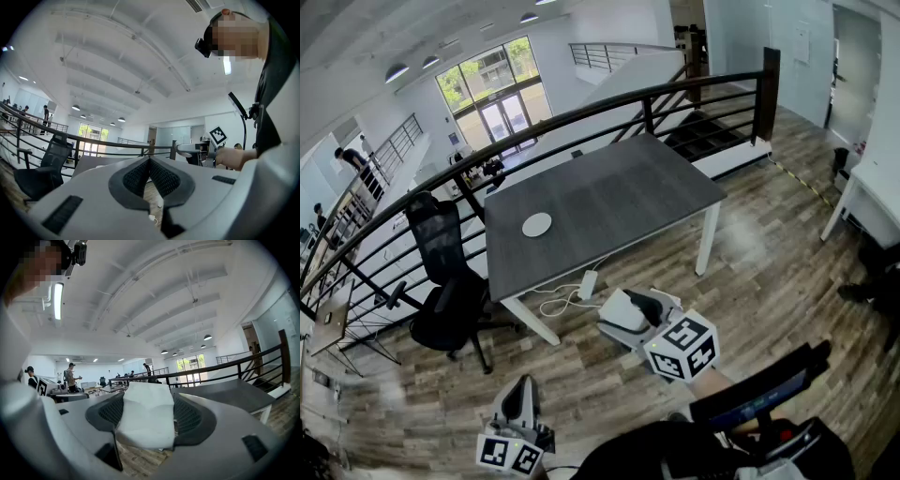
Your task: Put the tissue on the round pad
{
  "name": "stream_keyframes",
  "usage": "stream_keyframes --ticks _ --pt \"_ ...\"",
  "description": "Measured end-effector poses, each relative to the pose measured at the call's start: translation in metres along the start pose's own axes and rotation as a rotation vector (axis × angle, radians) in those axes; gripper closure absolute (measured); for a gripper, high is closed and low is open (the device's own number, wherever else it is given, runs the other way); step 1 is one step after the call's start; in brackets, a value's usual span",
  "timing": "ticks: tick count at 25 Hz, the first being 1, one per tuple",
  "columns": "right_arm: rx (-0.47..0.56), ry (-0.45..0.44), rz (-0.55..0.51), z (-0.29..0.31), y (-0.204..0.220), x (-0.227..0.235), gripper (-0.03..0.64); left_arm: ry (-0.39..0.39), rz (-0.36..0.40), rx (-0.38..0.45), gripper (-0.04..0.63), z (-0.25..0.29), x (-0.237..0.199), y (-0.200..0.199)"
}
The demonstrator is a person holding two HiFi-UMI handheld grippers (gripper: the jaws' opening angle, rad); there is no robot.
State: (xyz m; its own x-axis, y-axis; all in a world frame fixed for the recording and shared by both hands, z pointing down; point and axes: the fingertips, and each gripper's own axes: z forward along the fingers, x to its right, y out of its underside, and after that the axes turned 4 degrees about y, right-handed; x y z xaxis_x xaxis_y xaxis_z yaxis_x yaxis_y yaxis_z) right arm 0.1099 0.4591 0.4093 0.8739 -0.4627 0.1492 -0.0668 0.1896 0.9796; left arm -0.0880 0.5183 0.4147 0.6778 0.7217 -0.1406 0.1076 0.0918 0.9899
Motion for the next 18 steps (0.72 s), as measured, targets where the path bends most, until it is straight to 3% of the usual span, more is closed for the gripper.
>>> stream_keyframes --ticks 18 --pt "-0.009 0.01 0.009 0.008 0.007 -0.035 0.285 0.024 -0.019 0.004 0.592 -0.023 -0.017 0.005"
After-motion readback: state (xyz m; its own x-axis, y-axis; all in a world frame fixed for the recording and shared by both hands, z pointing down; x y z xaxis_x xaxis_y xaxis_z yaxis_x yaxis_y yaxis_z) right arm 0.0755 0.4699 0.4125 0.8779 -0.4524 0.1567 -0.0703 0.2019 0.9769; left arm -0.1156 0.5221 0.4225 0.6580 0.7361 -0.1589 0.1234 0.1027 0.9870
